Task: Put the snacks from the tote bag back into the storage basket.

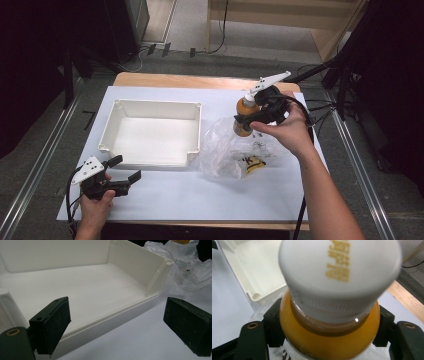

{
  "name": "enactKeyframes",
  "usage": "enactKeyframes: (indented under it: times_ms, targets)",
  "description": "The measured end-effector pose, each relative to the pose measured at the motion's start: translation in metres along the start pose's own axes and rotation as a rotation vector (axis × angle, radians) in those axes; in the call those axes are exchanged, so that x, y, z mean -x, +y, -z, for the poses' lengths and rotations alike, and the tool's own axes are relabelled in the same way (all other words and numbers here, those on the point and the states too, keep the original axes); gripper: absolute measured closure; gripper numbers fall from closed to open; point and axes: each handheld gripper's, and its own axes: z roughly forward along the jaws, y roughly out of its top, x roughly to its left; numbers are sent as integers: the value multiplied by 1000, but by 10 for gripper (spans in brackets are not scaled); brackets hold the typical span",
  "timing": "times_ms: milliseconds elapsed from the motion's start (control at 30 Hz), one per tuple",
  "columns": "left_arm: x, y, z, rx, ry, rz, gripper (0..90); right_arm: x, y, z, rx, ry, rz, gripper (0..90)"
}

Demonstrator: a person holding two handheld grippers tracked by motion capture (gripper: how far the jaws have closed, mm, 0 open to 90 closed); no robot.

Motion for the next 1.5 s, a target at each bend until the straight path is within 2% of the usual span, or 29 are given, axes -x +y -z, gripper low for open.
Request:
enactKeyframes:
  times_ms: [867,1067,1333,1500]
  targets:
    - [0,0,2,8,-7,-2,78,-18,19,-23,-6,37,21,306]
    - [3,0,2,10,6,-26,77,-24,26,-29,-4,55,32,305]
    - [6,-1,4,20,-12,-55,77,-30,34,-37,-1,69,46,306]
    - [6,-1,5,20,-11,-52,77,-33,39,-41,-1,79,53,305]
